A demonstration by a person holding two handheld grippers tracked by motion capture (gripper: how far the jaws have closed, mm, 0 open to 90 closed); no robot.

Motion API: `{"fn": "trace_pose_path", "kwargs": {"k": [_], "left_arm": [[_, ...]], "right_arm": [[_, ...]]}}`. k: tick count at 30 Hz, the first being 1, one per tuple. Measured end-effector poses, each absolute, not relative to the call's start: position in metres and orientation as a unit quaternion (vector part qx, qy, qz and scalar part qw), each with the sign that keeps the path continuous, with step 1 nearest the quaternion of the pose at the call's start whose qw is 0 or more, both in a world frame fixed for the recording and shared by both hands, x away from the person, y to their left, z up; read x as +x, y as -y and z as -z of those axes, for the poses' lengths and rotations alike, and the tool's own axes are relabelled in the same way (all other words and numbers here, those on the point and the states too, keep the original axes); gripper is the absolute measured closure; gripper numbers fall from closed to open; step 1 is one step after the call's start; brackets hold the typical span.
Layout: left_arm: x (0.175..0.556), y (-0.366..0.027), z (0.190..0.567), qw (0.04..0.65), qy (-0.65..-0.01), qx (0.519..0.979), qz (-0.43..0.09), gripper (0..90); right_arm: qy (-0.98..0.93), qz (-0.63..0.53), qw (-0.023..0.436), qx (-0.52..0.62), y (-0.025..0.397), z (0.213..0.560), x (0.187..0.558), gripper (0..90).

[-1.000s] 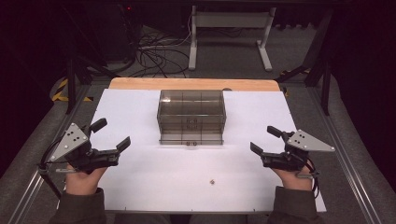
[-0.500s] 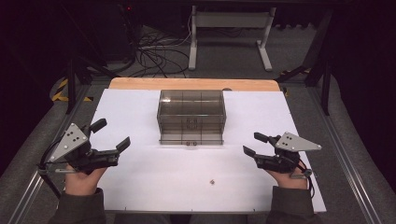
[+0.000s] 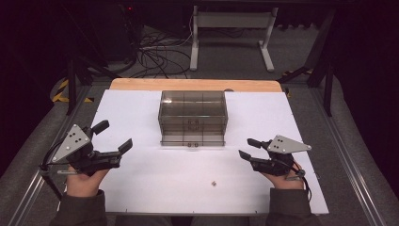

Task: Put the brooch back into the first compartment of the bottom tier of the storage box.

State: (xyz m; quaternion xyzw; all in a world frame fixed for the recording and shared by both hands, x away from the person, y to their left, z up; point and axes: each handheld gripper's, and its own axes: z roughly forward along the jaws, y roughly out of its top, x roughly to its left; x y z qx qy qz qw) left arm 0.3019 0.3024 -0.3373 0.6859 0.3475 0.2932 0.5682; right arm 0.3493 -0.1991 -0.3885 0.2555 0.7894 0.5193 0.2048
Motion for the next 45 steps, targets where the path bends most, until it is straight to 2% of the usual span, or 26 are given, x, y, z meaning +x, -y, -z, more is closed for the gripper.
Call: {"fn": "trace_pose_path", "kwargs": {"k": [13,37,45], "left_arm": [[0.302,-0.302,0.338,0.571,-0.346,0.687,-0.286,3.3],[0.301,-0.303,0.337,0.576,-0.346,0.683,-0.288,3.3],[0.302,-0.303,0.337,0.574,-0.345,0.685,-0.288,3.3]], "right_arm": [[-0.803,-0.510,0.190,0.242,0.192,0.394,0.350,52.5],[-0.832,-0.486,0.153,0.218,0.171,0.408,0.353,53.2],[-0.851,-0.472,0.124,0.194,0.163,0.414,0.353,53.4]]}}
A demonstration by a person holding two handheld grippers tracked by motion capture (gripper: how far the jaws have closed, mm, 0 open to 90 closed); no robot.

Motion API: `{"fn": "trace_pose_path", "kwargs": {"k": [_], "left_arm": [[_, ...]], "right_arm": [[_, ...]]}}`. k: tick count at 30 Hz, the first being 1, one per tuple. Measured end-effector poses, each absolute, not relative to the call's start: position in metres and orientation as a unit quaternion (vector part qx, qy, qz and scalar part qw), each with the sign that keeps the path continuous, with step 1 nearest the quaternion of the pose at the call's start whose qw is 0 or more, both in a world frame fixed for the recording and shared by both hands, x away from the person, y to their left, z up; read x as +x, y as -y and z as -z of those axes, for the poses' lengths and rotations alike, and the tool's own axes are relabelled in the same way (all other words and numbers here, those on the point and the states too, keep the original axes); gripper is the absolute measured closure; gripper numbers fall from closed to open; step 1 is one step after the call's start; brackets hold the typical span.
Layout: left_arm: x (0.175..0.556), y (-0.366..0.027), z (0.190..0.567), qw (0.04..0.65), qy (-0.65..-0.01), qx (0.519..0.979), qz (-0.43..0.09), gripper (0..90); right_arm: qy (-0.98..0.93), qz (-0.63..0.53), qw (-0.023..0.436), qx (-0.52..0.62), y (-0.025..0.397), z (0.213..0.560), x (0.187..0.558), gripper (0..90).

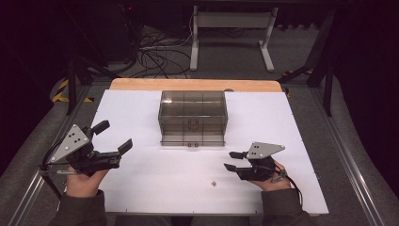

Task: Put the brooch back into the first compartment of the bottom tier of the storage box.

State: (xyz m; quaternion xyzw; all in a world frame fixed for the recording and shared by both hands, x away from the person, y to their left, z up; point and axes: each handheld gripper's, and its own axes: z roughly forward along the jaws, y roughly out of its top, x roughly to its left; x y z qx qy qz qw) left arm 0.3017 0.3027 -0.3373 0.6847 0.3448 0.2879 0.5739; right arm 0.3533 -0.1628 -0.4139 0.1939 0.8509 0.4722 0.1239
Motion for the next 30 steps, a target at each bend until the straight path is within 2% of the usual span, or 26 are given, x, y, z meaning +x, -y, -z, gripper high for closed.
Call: {"fn": "trace_pose_path", "kwargs": {"k": [30], "left_arm": [[0.302,-0.303,0.338,0.574,-0.342,0.686,-0.287,3.5]], "right_arm": [[-0.900,-0.405,0.049,0.151,0.133,0.437,0.351,56.5]]}}
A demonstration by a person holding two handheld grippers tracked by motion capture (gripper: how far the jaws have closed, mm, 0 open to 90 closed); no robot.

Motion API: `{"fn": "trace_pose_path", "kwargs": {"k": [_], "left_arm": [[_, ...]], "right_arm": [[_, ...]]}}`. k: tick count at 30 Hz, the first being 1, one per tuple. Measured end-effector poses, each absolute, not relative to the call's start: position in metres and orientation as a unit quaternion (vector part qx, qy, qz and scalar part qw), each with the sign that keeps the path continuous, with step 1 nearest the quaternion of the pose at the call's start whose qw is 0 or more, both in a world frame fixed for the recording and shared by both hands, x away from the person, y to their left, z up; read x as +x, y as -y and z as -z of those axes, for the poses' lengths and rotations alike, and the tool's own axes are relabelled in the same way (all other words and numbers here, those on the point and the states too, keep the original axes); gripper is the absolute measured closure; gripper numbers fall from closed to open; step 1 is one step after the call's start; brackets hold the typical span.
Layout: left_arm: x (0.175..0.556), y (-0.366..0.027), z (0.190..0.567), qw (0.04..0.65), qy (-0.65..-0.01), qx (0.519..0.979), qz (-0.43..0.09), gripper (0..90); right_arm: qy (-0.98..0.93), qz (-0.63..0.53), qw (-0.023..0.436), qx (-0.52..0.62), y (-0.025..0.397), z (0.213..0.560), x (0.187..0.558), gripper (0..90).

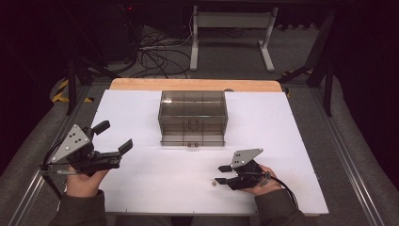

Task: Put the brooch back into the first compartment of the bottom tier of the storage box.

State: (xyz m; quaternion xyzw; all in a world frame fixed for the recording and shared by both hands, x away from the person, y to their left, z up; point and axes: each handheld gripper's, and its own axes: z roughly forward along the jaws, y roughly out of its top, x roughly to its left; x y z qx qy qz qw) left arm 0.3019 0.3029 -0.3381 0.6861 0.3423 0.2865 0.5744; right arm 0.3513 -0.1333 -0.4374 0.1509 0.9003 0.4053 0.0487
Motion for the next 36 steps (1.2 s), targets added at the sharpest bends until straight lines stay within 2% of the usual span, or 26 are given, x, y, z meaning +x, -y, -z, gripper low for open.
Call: {"fn": "trace_pose_path", "kwargs": {"k": [16,27,36], "left_arm": [[0.302,-0.303,0.338,0.575,-0.347,0.683,-0.287,3.3],[0.302,-0.303,0.338,0.575,-0.347,0.683,-0.287,3.3],[0.302,-0.302,0.339,0.574,-0.347,0.684,-0.287,3.3]], "right_arm": [[-0.911,-0.380,0.021,0.160,0.118,0.447,0.349,59.9],[-0.921,-0.356,0.024,0.154,0.108,0.451,0.347,63.1],[-0.928,-0.337,0.044,0.153,0.103,0.451,0.346,74.6]]}}
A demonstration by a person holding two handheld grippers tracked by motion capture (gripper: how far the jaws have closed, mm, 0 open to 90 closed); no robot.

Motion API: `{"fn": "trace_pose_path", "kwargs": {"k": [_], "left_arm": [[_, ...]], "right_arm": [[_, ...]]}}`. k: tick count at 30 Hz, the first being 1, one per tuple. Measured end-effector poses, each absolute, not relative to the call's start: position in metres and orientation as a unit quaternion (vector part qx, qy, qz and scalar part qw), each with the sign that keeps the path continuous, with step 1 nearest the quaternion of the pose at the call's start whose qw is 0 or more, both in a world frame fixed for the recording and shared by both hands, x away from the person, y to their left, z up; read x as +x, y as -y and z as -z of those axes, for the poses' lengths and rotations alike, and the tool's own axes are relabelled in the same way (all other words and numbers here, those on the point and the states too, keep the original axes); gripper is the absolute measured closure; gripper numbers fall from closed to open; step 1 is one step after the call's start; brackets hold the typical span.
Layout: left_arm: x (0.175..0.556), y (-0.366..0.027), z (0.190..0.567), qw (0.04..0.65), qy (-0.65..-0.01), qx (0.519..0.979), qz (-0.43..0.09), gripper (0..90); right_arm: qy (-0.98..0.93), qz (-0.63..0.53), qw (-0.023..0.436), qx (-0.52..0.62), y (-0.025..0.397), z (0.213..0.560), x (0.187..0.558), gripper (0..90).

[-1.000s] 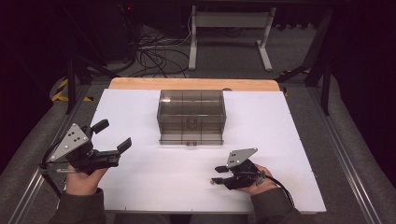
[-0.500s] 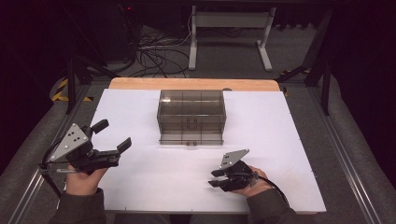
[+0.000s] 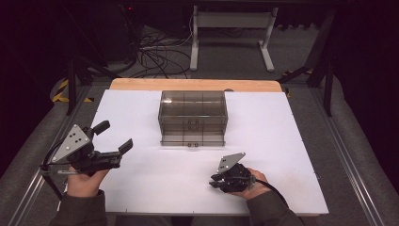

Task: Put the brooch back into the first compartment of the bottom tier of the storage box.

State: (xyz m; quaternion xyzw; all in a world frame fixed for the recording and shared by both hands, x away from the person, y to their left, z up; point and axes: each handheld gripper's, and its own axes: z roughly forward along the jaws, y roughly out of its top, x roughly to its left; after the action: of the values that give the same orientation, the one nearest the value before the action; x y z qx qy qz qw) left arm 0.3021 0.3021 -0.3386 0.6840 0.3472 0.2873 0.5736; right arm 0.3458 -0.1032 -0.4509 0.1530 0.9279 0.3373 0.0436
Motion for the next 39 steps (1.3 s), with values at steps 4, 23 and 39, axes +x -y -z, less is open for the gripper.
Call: {"fn": "trace_pose_path", "kwargs": {"k": [4,23,39], "left_arm": [[0.302,-0.302,0.338,0.574,-0.347,0.684,-0.287,3.3],[0.302,-0.301,0.339,0.572,-0.345,0.686,-0.289,3.3],[0.302,-0.301,0.338,0.572,-0.345,0.685,-0.291,3.3]], "right_arm": [[-0.932,-0.327,0.058,0.146,0.100,0.450,0.344,77.4],[-0.919,-0.356,0.080,0.151,0.104,0.450,0.348,78.4],[-0.891,-0.398,0.108,0.189,0.107,0.449,0.355,78.4]]}}
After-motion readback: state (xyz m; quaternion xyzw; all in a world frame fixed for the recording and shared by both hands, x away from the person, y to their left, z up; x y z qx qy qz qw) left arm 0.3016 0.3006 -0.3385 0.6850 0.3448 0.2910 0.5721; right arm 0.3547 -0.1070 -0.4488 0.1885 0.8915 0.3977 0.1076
